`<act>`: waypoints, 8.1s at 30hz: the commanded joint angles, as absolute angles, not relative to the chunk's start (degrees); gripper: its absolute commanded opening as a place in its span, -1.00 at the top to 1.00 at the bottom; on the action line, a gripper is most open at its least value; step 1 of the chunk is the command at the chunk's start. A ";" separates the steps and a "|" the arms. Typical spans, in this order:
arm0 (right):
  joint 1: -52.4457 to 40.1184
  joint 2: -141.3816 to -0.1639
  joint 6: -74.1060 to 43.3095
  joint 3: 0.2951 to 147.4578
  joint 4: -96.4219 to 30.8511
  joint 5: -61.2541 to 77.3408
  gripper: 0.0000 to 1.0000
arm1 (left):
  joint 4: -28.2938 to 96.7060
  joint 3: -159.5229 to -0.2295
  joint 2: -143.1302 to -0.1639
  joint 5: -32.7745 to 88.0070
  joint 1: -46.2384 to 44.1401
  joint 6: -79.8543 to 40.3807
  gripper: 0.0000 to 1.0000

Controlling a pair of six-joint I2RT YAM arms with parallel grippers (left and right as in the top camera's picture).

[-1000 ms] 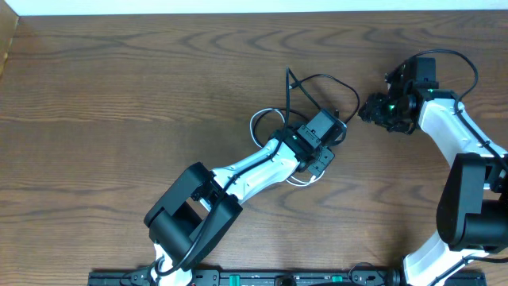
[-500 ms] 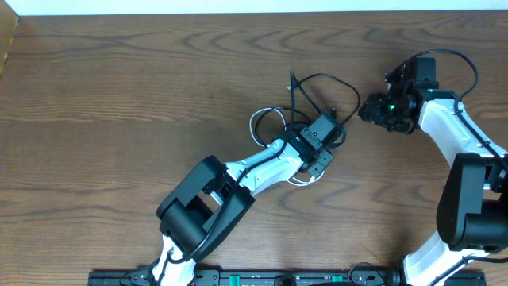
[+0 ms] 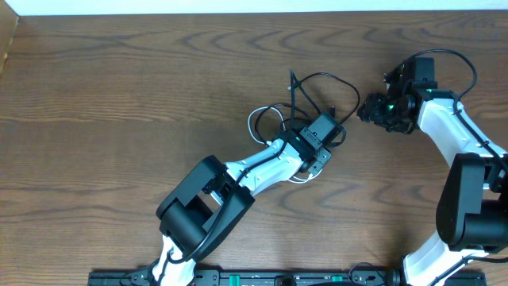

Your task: Untangle cables

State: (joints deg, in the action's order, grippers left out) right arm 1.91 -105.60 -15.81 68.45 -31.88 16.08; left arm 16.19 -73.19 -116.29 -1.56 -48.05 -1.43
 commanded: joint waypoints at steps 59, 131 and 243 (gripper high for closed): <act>-10.85 -105.82 -22.85 67.90 -27.88 42.28 -0.21 | 12.69 -72.86 -104.79 47.57 -22.37 -28.84 0.85; -9.13 -105.82 -22.24 67.75 -29.32 15.38 -0.47 | 39.79 -72.20 -104.90 -4.14 -17.47 -20.88 -0.18; -23.16 -110.65 -28.67 67.72 -13.15 12.10 -0.91 | 36.58 -71.68 -104.92 13.08 4.45 -25.23 0.85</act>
